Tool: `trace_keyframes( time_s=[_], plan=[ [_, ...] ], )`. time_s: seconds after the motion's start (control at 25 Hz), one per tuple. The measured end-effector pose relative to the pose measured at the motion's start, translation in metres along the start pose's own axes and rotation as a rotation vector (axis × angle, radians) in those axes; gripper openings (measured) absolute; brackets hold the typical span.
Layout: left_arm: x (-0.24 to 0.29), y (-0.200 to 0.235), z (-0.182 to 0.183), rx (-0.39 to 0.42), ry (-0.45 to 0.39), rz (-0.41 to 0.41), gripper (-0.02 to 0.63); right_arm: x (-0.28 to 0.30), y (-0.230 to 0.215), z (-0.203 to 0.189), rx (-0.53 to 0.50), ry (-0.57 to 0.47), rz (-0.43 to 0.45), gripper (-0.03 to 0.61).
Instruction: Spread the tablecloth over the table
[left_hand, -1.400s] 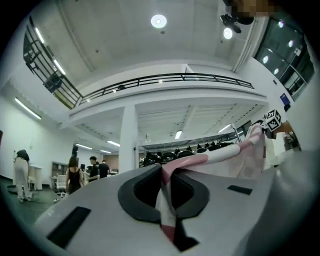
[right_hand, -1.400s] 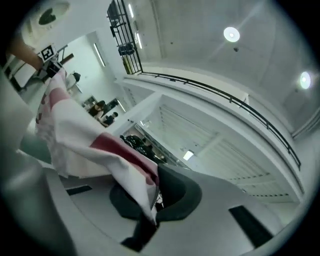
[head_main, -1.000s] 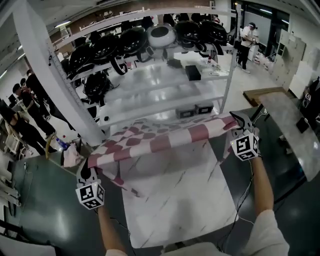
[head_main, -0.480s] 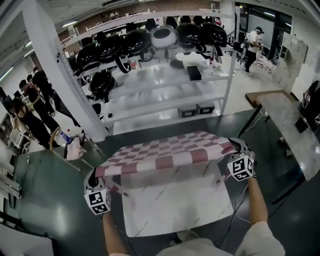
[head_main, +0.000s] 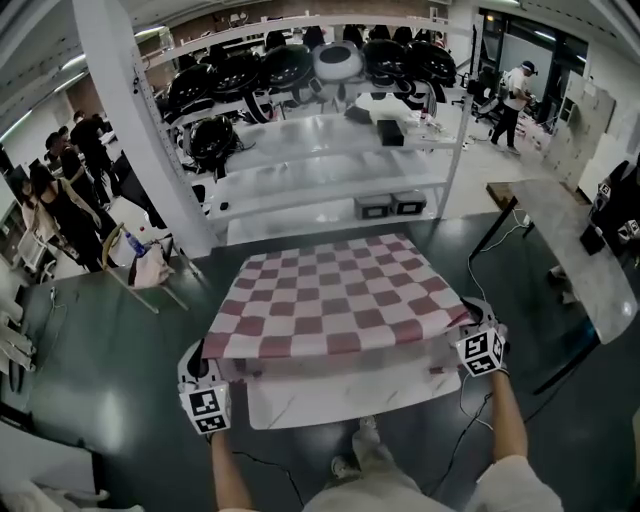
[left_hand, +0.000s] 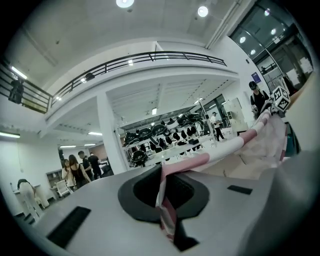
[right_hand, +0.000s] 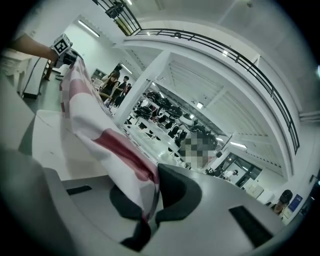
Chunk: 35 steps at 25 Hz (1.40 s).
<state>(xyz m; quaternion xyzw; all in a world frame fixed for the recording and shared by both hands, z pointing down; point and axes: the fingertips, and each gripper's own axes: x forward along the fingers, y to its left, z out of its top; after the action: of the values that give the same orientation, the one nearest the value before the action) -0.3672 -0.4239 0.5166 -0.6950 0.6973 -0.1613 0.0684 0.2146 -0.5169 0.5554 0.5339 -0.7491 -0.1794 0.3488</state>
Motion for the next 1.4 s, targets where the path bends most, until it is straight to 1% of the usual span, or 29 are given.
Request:
trace_keyframes(
  time_s=[0.08,0.28,0.44,0.56,0.68,0.88,0.96,1.16,1.24,1.32,1.4],
  plan=[
    [-0.022,-0.007,-0.014,-0.011,0.015,-0.001,0.026,-0.017,0.013,-0.013,-0.009,0.014,0.011,0.014],
    [-0.078,-0.025,-0.035,-0.021,0.051,0.005,0.026,-0.055,0.031,-0.037,-0.002,0.028,0.037,0.014],
    [-0.134,-0.060,-0.065,-0.051,0.080,0.030,0.026,-0.089,0.052,-0.080,-0.004,0.020,0.063,0.014],
    [-0.162,-0.073,-0.066,-0.059,0.110,0.047,0.026,-0.109,0.058,-0.093,0.002,0.021,0.096,0.014],
    [-0.177,-0.073,-0.063,-0.057,0.150,0.046,0.026,-0.123,0.056,-0.091,0.009,0.023,0.126,0.014],
    [-0.196,-0.075,-0.066,-0.097,0.216,0.045,0.026,-0.142,0.063,-0.095,0.025,0.042,0.175,0.014],
    [-0.201,-0.083,-0.075,-0.106,0.231,0.044,0.026,-0.147,0.069,-0.103,0.029,0.046,0.185,0.014],
    [-0.252,-0.102,-0.115,-0.132,0.276,0.039,0.026,-0.192,0.111,-0.138,0.042,0.073,0.203,0.015],
    [-0.251,-0.108,-0.123,-0.142,0.297,0.030,0.026,-0.194,0.114,-0.145,0.059,0.089,0.208,0.015],
    [-0.239,-0.116,-0.125,-0.139,0.319,0.012,0.028,-0.184,0.111,-0.151,0.082,0.105,0.212,0.015],
    [-0.227,-0.119,-0.133,-0.140,0.332,-0.004,0.028,-0.171,0.117,-0.156,0.100,0.126,0.217,0.015]
  ],
)
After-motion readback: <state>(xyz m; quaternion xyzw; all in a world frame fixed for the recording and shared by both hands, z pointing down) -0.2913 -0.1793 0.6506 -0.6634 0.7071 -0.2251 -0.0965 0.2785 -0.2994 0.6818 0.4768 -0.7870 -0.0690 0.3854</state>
